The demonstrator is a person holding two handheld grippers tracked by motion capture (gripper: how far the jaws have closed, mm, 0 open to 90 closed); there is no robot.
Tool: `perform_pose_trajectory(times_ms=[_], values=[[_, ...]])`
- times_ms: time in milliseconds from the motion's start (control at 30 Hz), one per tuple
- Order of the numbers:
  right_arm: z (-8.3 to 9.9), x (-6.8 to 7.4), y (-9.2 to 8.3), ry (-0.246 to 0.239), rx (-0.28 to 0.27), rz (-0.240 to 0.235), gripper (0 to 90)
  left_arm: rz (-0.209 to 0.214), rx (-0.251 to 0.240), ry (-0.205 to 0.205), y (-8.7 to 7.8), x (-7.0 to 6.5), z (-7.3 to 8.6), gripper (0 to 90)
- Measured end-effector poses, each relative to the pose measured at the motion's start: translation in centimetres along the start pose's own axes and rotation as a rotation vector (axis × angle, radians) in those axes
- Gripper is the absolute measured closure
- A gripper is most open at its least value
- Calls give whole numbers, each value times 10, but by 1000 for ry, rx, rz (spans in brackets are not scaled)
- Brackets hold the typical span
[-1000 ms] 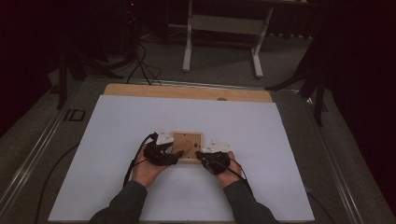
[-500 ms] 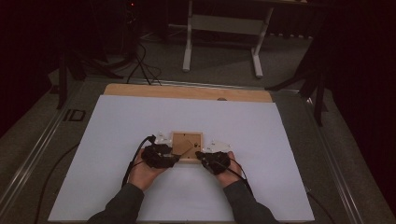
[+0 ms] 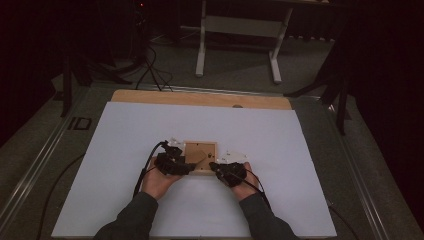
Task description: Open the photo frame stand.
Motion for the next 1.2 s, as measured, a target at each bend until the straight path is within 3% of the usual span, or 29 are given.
perform_pose_trajectory(times_ms=[200,500,700,967,1200], values=[[0,0,0,-2,-1,1,898,37,-22,-33,-5,-5,-15,466],[0,0,0,-1,-1,0,897,70,8,-114,2,-3,-22,450],[0,0,0,-3,-1,0,897,70,21,-142,6,-1,-24,470],[0,0,0,-3,-1,-1,898,70,47,-150,9,2,-24,522],[0,0,0,-4,0,1,895,42,55,-138,10,2,-23,535]])
Point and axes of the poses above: each handheld gripper's, and its own axes: y roughly forward along the jaws, z roughly out of its underside, x roughly to its left, the point moved 10 cm from there along y, roughly forward along the jaws, and after that the axes turned 13 degrees about x, right-handed, at the moved point
